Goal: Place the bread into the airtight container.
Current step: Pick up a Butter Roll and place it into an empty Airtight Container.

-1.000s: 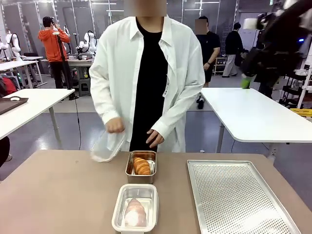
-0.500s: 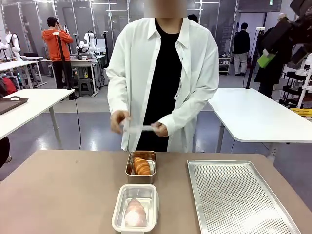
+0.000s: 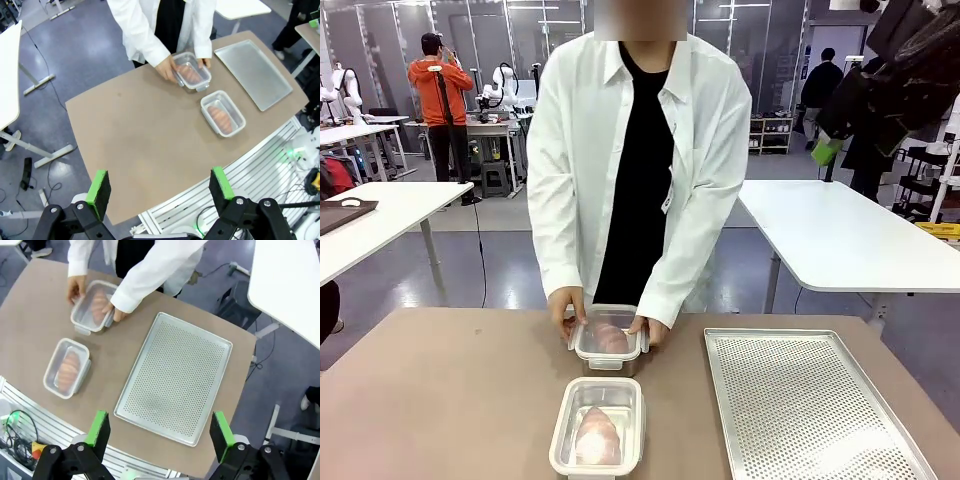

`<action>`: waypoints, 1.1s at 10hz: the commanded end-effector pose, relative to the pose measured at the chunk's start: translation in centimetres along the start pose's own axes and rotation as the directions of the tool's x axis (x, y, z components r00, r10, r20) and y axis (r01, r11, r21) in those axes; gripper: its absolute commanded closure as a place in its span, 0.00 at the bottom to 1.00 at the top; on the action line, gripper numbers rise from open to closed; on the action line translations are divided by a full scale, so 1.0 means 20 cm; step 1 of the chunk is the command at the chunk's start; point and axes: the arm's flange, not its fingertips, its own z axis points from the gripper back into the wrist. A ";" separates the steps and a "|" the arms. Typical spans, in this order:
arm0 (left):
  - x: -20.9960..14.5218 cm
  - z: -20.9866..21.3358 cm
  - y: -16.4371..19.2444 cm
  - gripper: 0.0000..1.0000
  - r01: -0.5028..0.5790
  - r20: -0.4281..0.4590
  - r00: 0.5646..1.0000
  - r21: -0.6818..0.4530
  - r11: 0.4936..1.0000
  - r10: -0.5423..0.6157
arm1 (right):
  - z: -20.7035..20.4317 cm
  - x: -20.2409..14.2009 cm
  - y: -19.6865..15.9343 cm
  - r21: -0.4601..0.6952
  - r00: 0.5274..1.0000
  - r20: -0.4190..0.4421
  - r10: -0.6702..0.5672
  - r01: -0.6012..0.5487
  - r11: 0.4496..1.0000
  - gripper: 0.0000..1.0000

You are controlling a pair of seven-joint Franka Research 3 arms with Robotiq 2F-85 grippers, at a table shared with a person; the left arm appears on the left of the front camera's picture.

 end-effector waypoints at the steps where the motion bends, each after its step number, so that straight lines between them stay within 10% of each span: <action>1: 0.00 0.00 0.00 0.00 0.013 -0.001 1.000 -0.003 1.000 -0.013 | 0.05 -0.03 -0.02 -0.008 1.000 0.030 -0.009 0.009 1.000 0.00; 11: 0.00 0.00 0.00 0.00 0.013 -0.001 1.000 -0.003 1.000 -0.013 | 0.05 -0.03 -0.02 -0.008 1.000 0.030 -0.009 0.009 1.000 0.00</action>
